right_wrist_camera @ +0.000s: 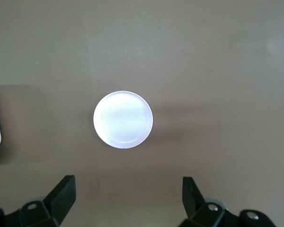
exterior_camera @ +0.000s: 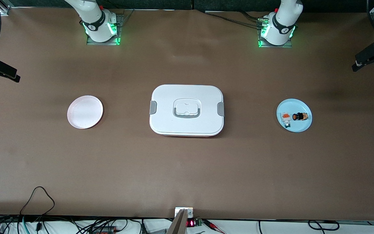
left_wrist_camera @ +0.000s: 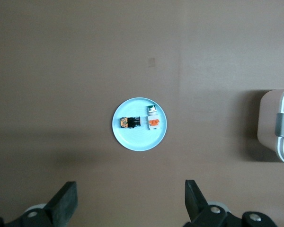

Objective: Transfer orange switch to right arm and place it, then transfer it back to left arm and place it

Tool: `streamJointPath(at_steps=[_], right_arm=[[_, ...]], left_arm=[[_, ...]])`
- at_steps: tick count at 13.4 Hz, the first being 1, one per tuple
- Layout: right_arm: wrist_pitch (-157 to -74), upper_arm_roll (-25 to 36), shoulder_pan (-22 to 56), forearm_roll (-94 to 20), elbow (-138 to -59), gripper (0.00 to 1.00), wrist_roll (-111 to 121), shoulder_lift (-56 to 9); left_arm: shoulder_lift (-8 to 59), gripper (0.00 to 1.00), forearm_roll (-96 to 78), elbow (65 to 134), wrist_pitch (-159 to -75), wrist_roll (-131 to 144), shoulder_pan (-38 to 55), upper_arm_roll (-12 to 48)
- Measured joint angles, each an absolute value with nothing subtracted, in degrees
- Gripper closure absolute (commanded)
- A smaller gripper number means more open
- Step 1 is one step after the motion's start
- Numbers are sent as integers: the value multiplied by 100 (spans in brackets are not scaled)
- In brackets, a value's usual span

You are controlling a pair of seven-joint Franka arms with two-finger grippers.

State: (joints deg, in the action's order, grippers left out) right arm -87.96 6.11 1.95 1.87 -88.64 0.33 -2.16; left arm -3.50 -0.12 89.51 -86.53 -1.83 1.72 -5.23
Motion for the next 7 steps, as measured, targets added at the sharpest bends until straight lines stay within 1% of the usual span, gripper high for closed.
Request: streamJointPath(at_steps=[5,7], right_arm=[[-8937,612,198,187,-9084,0,33,-63],[-9041,612,198,187,-9201,0,33,-8]], left_arm=[[-192,0,-3,9010,-9101,-185,139,-442],[-154,0,-3,9010,-9161,-186,139,-432]])
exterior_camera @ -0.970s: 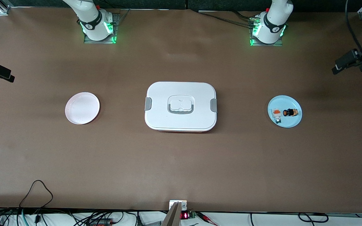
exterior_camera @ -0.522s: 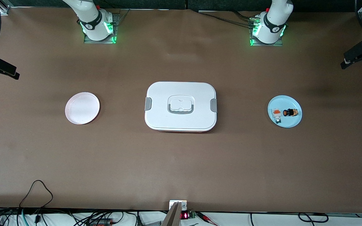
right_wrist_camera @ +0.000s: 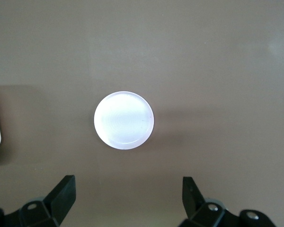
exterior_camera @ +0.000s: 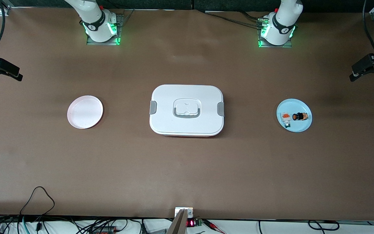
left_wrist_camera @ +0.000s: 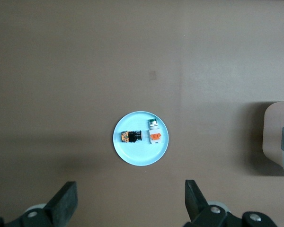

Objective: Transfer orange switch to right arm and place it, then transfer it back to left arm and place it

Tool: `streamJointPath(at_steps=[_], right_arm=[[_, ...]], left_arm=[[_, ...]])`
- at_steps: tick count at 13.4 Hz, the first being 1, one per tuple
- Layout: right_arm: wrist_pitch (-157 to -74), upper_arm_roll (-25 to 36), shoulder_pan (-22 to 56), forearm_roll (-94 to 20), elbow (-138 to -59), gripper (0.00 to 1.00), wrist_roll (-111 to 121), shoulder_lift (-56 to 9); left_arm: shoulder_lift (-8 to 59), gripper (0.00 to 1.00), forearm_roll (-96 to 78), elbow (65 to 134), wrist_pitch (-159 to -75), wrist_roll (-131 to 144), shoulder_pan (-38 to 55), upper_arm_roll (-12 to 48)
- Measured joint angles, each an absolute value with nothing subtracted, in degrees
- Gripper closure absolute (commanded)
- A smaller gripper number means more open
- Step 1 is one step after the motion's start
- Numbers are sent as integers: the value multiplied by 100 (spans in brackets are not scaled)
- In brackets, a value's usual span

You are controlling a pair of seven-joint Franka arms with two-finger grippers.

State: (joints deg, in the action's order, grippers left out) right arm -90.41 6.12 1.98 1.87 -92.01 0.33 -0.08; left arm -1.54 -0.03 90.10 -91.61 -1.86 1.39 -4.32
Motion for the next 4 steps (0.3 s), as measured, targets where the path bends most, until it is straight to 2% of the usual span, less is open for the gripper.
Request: streamJointPath(at_steps=[4], right_arm=[[-9232,612,199,188,-9612,0,33,301]], left_arm=[[-136,0,-3,9004,-9182,-186,139,-423]])
